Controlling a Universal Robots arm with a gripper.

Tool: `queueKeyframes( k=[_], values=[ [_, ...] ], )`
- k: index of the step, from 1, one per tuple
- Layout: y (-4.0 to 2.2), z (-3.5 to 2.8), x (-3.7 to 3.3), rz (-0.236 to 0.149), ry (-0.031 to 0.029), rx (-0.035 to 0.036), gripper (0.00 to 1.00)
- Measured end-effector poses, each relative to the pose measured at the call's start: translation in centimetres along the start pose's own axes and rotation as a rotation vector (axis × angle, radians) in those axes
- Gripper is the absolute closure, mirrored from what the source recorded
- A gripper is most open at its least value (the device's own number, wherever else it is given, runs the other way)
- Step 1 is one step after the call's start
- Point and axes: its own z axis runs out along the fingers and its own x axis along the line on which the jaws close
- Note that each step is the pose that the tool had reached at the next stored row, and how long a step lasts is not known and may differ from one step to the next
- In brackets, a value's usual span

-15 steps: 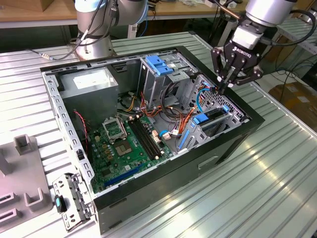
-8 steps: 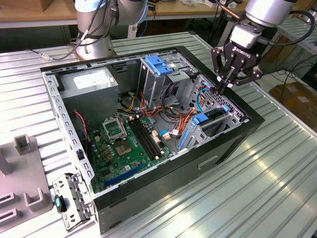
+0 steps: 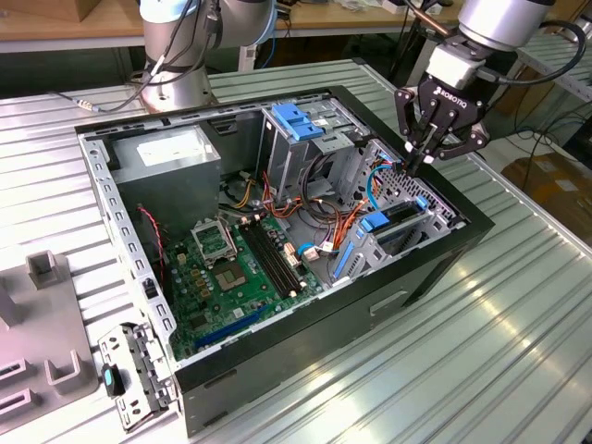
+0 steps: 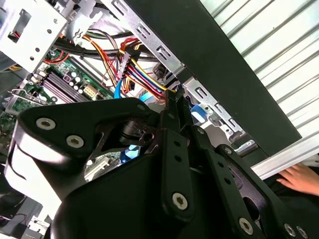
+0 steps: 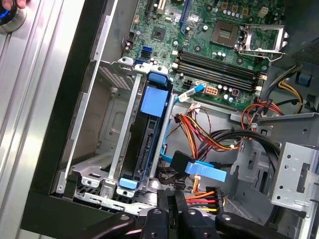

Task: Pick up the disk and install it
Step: 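Insert the first disk wire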

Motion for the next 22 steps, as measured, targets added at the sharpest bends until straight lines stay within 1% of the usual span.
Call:
queueKeyframes(
  k=[10,12,16,22],
  values=[
    [0.01,0.0,0.0,0.001,-0.0001,0.0,0.83],
    [0.07,0.0,-0.01,0.012,-0.0006,-0.0002,0.83],
    [0.18,0.01,-0.05,0.047,-0.0026,-0.0006,0.83],
    [0.34,0.02,-0.09,0.078,-0.0043,-0.0011,0.83]
  ],
)
